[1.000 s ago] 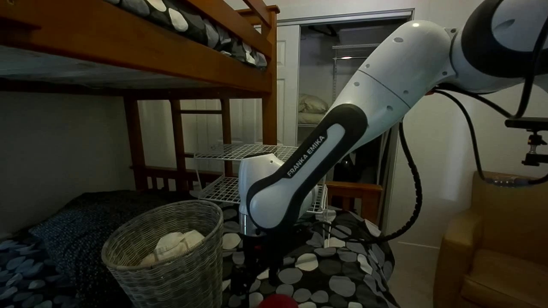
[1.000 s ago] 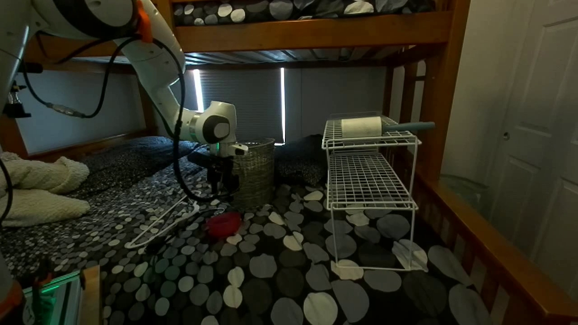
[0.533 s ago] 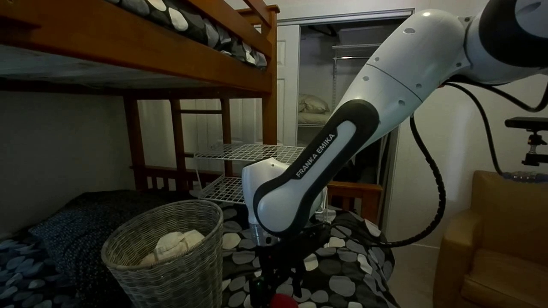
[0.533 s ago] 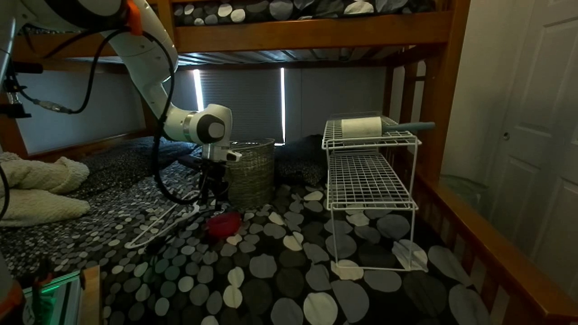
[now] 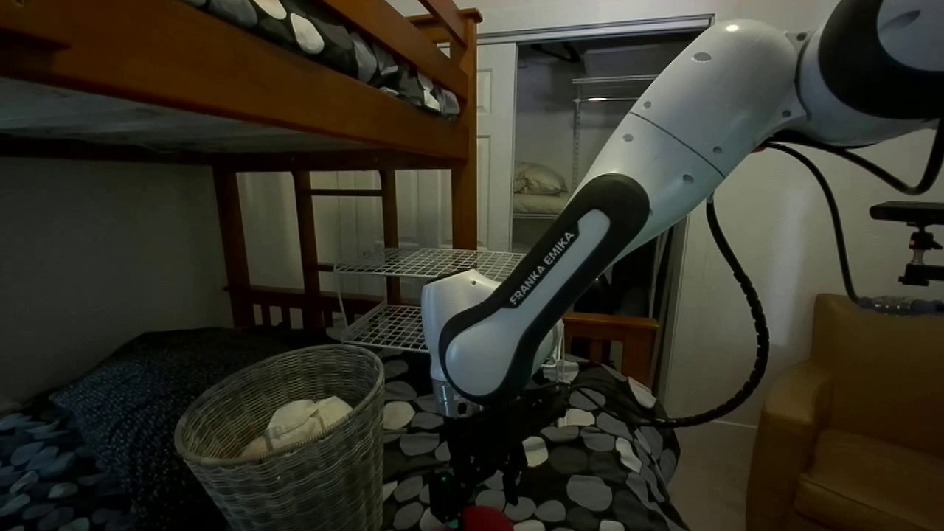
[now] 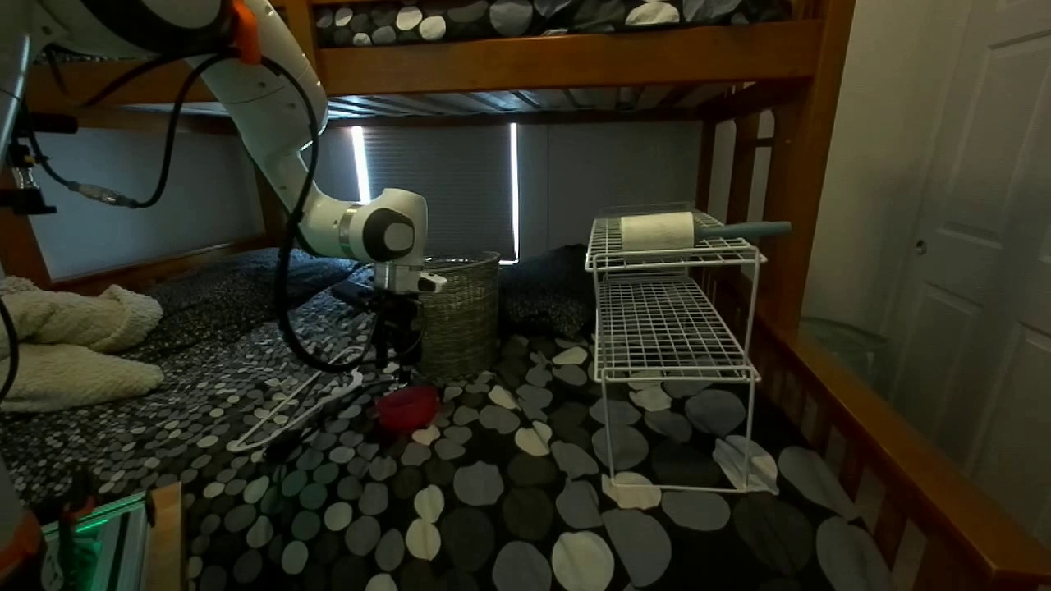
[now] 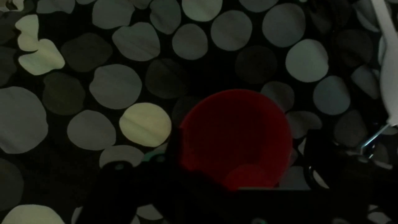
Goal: Remove the red bowl from the bed and put it on the second shelf on the white stand
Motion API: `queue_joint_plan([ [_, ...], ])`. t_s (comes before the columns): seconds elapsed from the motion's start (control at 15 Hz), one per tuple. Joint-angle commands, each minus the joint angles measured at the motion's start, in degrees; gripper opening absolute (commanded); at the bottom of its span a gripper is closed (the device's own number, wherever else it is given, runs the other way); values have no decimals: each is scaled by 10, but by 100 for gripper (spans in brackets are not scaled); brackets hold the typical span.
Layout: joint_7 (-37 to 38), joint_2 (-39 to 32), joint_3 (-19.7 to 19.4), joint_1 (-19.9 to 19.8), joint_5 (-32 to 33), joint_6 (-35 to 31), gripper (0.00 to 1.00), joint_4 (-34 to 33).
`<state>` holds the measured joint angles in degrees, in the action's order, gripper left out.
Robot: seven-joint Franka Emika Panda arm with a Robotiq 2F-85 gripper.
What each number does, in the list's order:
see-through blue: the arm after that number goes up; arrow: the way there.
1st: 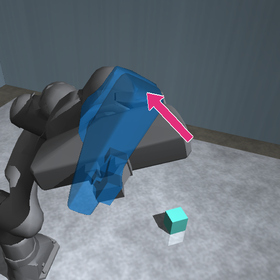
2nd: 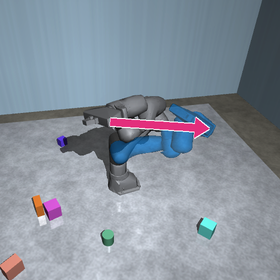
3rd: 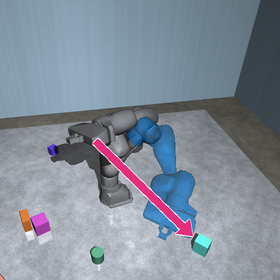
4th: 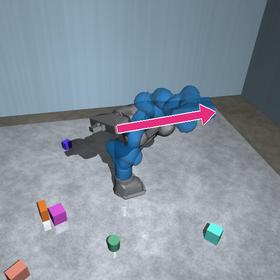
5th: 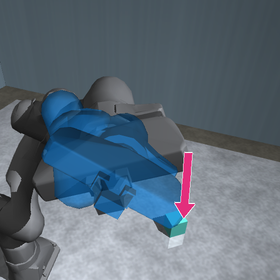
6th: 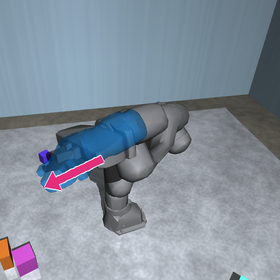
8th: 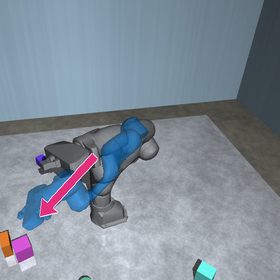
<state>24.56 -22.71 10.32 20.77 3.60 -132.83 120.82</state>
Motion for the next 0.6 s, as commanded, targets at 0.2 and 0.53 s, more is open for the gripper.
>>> queue_joint_plan([
  [0.2,55,-46,-43,13,24,-36,100,-2],
  [0.53,102,-81,-66,28,32,-53,70,-15],
])
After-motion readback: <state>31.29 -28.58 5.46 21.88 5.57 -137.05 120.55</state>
